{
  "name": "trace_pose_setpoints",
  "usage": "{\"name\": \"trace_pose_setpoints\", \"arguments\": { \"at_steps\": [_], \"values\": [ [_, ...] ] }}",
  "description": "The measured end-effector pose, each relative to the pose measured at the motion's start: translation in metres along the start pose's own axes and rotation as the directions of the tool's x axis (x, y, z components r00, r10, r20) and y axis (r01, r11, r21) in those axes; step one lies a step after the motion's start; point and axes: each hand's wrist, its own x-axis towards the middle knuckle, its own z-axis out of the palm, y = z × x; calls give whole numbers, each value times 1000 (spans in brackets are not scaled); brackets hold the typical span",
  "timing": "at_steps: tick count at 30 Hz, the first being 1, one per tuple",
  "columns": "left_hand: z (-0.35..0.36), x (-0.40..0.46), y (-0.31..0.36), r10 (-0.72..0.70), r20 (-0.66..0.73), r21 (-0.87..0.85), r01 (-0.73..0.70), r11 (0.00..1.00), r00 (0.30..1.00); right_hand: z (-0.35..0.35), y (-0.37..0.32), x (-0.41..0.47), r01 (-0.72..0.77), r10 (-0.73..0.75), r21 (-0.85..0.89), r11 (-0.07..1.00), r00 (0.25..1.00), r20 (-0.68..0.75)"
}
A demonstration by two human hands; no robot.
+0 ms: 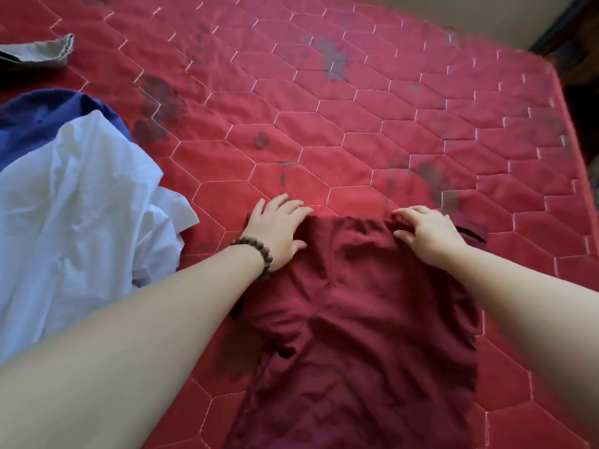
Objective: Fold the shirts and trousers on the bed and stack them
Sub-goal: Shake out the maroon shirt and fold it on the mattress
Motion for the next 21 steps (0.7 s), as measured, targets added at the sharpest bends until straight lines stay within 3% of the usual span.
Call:
{"name": "trace_pose_setpoints", "arguments": {
  "at_steps": [5,10,14,21],
  "values": [
    [-1,12,-3,125,-22,-36,-126,991,992,-8,38,-3,-115,114,-38,993,993,-15],
    [-8,20,-12,60,25,-24,-60,998,998,-9,53,-3,-104,104,-50,993,995,-7],
    [-12,23,-25,124,30,-14,-124,992,992,-9,61,-3,-117,117,-12,993,993,6],
    [-19,29,-41,86,156,-24,-84,996,984,-18,74,-3,-165,168,-35,986,981,94]
  ]
}}
